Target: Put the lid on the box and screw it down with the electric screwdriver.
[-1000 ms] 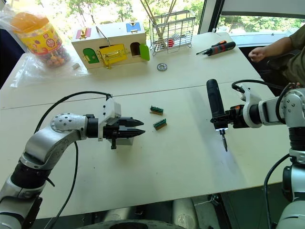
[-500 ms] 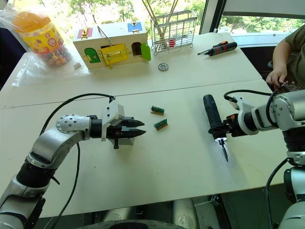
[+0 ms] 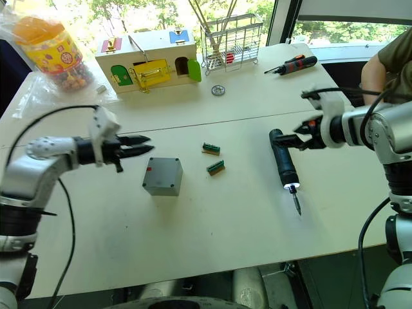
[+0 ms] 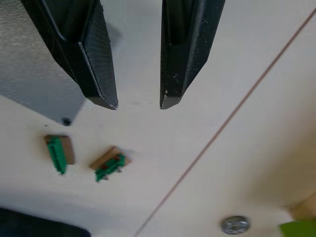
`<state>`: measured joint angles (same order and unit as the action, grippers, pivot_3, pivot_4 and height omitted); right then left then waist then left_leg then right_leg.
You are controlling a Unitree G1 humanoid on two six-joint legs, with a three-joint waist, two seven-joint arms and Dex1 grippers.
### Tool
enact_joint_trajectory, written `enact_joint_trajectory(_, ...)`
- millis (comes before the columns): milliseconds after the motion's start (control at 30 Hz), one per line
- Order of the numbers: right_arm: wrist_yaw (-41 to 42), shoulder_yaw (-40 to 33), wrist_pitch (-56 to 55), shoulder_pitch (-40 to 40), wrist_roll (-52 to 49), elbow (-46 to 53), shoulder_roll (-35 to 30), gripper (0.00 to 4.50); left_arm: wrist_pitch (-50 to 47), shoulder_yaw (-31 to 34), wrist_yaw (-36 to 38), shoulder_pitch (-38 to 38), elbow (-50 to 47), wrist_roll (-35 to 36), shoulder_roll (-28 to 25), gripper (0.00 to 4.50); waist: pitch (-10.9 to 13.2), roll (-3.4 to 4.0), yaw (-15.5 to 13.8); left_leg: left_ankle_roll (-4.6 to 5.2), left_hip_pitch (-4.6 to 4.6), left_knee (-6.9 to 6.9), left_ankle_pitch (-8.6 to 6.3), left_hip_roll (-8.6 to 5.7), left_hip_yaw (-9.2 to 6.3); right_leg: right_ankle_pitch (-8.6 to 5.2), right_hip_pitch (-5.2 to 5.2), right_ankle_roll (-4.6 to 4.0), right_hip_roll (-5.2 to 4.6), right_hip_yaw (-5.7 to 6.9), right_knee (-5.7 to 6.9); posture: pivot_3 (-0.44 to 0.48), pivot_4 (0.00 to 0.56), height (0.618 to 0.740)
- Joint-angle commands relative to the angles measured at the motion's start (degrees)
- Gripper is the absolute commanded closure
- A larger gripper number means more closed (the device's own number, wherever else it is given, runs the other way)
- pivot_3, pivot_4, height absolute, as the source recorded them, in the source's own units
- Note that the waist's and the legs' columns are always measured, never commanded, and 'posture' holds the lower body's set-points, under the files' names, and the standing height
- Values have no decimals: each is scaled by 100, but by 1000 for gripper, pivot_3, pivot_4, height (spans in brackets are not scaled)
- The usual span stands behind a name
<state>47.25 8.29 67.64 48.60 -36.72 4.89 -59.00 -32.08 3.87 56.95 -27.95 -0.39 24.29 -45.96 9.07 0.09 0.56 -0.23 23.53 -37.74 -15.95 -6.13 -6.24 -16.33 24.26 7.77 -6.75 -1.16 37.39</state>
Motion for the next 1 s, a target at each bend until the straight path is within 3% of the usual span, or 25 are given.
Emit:
enact_joint_trajectory(33,312,-207,-547,-532,-345,1303,364,24,110,125,71,145,269,-134,-199,3171,-4,-9,4,0,0,-2,0,0,-2,0,-2,0,-1,2,1,0,150,740)
enact_joint_trajectory(200,-35,234,-807,-1625,-364,2483,1303,24,92,-114,35,746,27,-369,-300,3171,-2,-26,3,1,1,-8,-1,-3,-9,0,-6,0,-5,4,3,0,150,740)
enact_joint_trajectory(333,-759,864,-733,-1978,-87,2360,2405,24,-366,-165,-407,1220,-741,-264,-66,3171,-5,-33,-5,1,-2,-30,-1,-3,-16,1,-23,-1,-5,3,9,0,150,740)
enact_joint_trajectory(567,-1113,1310,-571,-1970,188,1919,3185,24,-570,-372,-428,1461,-1177,-344,-116,3171,-5,-33,15,0,-2,-25,-2,-2,-19,1,-17,-1,-3,6,9,0,150,740)
enact_joint_trajectory(833,-1076,1633,-729,-1582,509,1346,3897,24,185,-1137,-27,414,-99,-875,189,3171,-6,-33,-2,-2,-4,-30,0,-9,-23,1,-4,-1,-1,14,16,0,150,740)
enact_joint_trajectory(1000,-916,1633,-323,-1522,343,1490,3892,24,923,-1607,201,-205,887,-1449,460,3171,-6,-33,33,-1,-3,-26,-1,-11,-22,1,-9,-1,-2,15,25,0,150,740)
